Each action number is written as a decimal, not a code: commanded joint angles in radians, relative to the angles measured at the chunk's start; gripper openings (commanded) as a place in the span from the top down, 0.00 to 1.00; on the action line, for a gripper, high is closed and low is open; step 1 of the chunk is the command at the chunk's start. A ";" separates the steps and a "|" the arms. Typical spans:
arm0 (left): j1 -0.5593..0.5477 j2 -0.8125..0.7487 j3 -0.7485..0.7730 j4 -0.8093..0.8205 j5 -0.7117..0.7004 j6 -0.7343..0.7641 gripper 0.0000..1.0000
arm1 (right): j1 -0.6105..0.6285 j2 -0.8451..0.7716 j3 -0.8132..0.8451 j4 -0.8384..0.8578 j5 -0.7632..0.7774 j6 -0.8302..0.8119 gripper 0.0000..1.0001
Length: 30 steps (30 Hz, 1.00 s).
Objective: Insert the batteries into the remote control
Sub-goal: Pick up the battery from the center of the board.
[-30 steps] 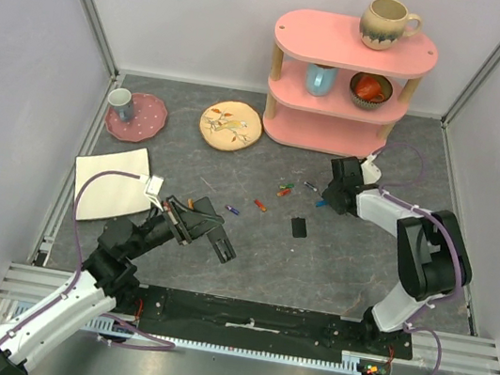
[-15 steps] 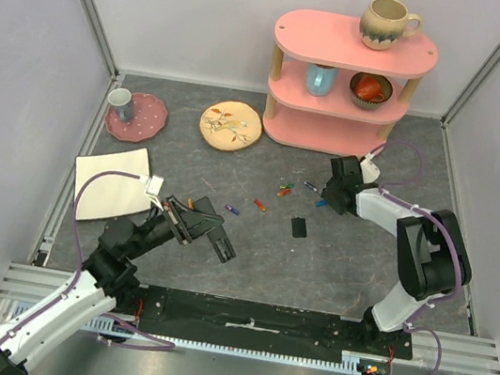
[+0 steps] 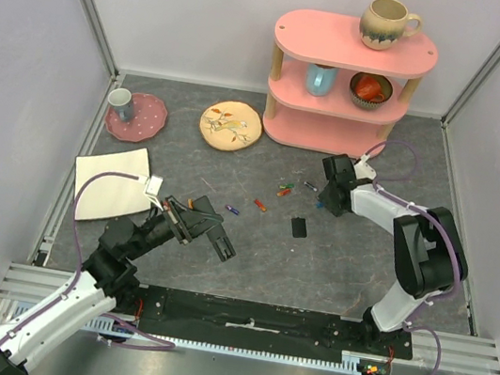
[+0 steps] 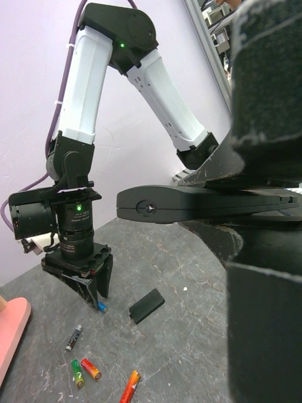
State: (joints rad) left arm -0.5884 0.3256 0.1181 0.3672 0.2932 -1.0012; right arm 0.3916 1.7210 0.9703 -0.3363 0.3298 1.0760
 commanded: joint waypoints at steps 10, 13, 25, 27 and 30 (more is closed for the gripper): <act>0.006 -0.037 0.002 -0.013 -0.008 0.007 0.98 | 0.010 0.068 0.018 -0.093 0.054 -0.140 0.65; 0.006 -0.048 0.005 -0.037 -0.008 0.015 0.98 | 0.010 0.069 0.036 -0.101 0.066 -0.267 0.62; 0.006 -0.049 0.011 -0.060 -0.011 0.016 0.98 | 0.006 0.120 0.068 -0.106 0.071 -0.378 0.56; 0.004 -0.054 0.014 -0.073 -0.012 0.019 0.98 | 0.006 0.127 0.074 -0.106 0.069 -0.386 0.58; 0.006 -0.059 0.012 -0.080 -0.014 0.021 0.98 | 0.006 0.127 0.068 -0.099 0.064 -0.393 0.63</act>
State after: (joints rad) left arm -0.5884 0.2787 0.1181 0.2825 0.2882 -1.0008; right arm 0.4042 1.7935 1.0557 -0.3737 0.3828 0.7208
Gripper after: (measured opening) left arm 0.195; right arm 0.393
